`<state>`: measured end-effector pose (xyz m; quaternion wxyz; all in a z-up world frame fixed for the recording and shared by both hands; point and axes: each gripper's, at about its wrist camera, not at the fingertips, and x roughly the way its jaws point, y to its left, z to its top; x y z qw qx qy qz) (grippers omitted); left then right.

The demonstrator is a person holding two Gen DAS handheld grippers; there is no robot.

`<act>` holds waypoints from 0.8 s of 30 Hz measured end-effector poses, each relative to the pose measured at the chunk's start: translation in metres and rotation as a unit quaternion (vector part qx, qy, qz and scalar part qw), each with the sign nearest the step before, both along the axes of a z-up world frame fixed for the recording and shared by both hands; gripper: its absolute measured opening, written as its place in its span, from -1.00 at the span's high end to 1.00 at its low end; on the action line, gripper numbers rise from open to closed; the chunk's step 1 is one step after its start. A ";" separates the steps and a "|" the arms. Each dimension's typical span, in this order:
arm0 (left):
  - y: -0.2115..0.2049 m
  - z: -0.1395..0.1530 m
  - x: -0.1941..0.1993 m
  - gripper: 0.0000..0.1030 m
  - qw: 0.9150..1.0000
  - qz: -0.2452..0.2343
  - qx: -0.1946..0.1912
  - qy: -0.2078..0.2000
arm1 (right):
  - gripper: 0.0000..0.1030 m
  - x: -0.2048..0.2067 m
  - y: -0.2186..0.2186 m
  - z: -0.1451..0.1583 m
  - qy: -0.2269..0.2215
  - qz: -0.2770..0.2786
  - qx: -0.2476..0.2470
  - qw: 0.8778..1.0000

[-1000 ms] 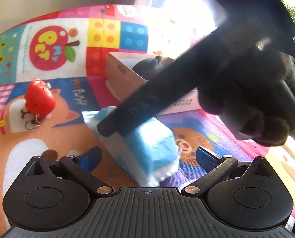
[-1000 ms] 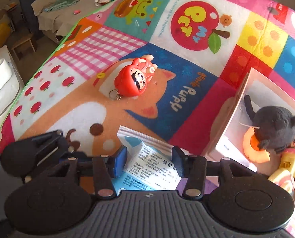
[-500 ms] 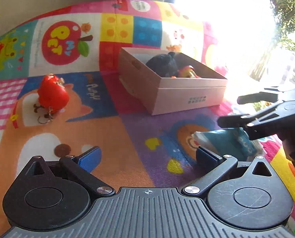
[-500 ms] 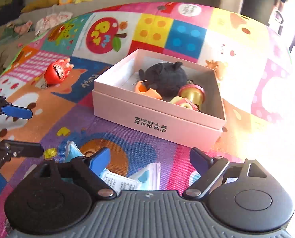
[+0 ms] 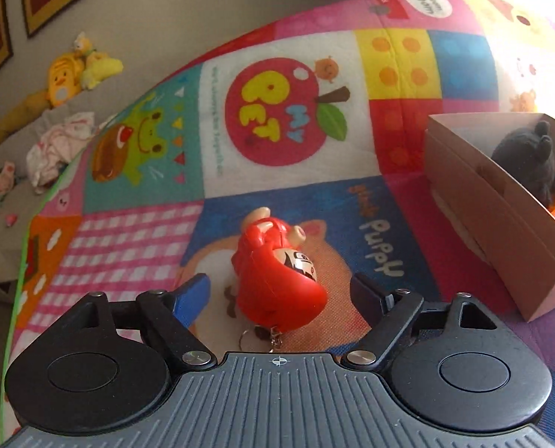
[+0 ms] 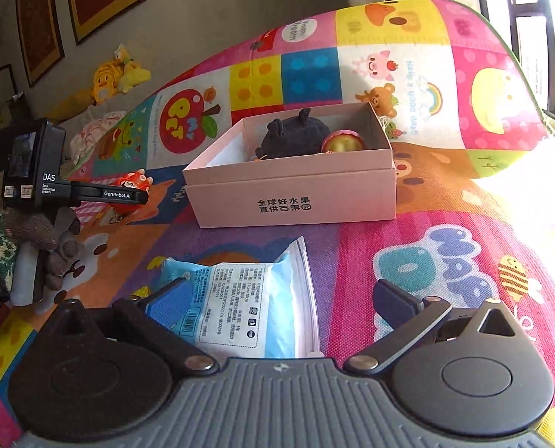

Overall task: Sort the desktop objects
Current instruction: 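Lower the left tool onto the red hooded doll and grasp it while the right tool holds the packet, then carry the red doll with the left tool toward the right tool while the right tool holds the packet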

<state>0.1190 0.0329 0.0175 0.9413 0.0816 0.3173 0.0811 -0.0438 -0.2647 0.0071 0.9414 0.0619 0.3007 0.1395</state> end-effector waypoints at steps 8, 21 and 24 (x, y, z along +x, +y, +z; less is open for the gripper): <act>-0.001 -0.007 0.004 -0.12 1.000 -0.002 0.000 0.013 | -1.00 0.001 -0.004 -0.003 0.003 -0.005 0.016 1.000; -0.060 0.004 -0.116 -0.13 0.978 -0.171 -0.118 0.024 | -1.00 0.001 -0.003 -0.003 0.007 -0.006 0.017 1.000; -0.064 0.000 -0.131 -0.25 0.975 -0.184 -0.120 0.026 | -1.00 0.002 -0.003 -0.004 0.009 -0.007 0.019 1.000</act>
